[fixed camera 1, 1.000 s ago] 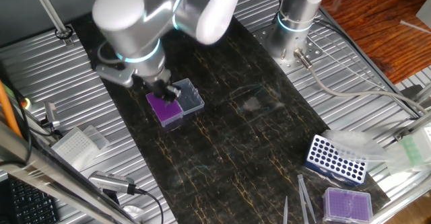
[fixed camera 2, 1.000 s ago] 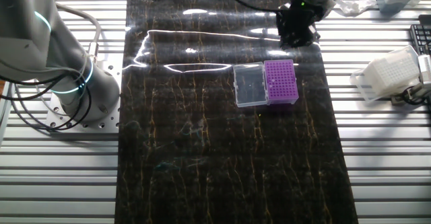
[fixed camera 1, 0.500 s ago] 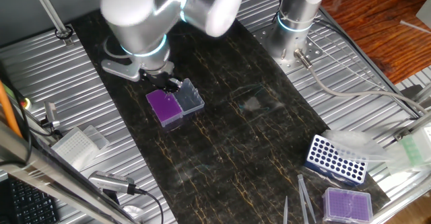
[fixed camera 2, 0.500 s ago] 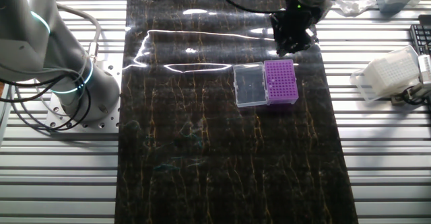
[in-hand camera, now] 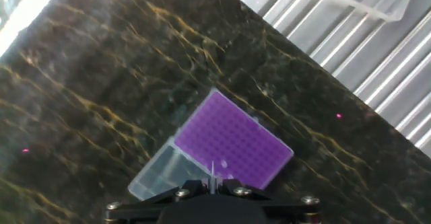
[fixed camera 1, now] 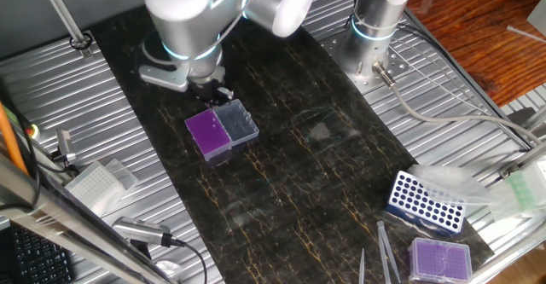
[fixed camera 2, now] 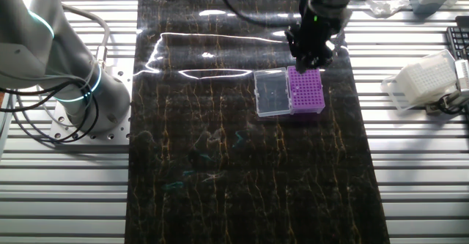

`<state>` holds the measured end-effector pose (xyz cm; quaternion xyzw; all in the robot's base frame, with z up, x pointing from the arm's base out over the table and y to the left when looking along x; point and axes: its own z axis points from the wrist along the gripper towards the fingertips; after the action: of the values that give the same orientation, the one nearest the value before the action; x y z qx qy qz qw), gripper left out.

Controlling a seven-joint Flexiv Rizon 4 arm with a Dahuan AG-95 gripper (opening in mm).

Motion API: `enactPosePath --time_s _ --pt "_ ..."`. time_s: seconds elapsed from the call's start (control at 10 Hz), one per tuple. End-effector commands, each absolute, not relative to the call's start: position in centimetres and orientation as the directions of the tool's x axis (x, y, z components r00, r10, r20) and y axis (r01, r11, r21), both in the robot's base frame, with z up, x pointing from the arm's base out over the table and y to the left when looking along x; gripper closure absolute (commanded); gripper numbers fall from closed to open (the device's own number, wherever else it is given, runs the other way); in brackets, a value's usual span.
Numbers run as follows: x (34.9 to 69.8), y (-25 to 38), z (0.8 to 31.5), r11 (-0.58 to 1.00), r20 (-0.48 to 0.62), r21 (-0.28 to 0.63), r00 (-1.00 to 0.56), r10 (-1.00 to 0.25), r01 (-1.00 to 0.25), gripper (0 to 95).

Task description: Insert a small pipette tip into the holder for small pipette tips

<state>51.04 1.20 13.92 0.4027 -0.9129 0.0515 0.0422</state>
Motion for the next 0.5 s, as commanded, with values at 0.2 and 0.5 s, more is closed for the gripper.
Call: enactPosePath --time_s 0.2,0.5 --pt "51.35 0.95 13.28 0.684 0.156 -0.074 -0.686 -0.711 -0.726 95.0" --pt "51.43 0.88 13.06 0.678 0.269 -0.104 -0.677 -0.685 -0.728 95.0"
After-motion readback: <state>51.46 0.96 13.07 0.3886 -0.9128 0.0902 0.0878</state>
